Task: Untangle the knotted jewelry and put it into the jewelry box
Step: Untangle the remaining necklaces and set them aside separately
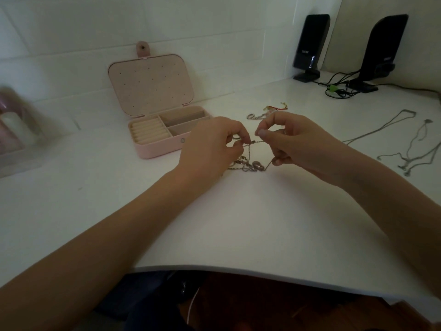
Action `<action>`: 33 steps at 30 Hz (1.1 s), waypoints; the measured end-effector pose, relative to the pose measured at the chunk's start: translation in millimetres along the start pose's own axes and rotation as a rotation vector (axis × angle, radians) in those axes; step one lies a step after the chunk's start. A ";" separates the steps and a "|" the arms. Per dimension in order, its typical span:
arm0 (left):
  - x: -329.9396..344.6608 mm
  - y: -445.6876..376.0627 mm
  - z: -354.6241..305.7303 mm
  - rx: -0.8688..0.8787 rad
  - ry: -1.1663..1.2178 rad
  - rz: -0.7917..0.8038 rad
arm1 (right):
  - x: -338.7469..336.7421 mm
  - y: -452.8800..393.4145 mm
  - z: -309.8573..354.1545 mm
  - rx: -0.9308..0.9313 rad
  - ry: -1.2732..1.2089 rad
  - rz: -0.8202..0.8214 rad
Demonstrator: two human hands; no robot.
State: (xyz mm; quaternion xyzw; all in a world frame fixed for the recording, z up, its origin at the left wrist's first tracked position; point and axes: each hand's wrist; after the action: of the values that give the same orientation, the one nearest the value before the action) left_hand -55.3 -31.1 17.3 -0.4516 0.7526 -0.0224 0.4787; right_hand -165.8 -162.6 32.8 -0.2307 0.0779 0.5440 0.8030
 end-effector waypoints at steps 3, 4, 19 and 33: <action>-1.7 0.5 -3.0 -0.010 -0.094 0.029 | -0.6 0.1 1.5 -0.009 -0.034 -0.007; -1.5 1.0 -3.4 -0.014 -0.117 0.042 | -0.6 0.5 2.1 -0.016 -0.042 -0.006; -0.8 -1.5 -5.3 -0.209 0.455 0.358 | -6.3 -2.1 2.2 -0.109 0.024 -0.147; -0.7 -2.2 -3.8 -0.311 0.540 0.334 | -11.3 -1.7 -10.6 -0.395 0.569 -0.157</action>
State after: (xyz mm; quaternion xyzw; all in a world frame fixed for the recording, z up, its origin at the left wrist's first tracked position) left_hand -56.6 -33.4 20.9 -0.3676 0.9099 0.0524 0.1848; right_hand -167.4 -177.4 28.1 -0.5292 0.1740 0.3989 0.7284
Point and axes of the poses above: each hand's wrist, its own y-axis away from the middle knuckle, its own x-axis out of the palm, z = x × y, and after that the axes turned 12 degrees about -x, right-handed
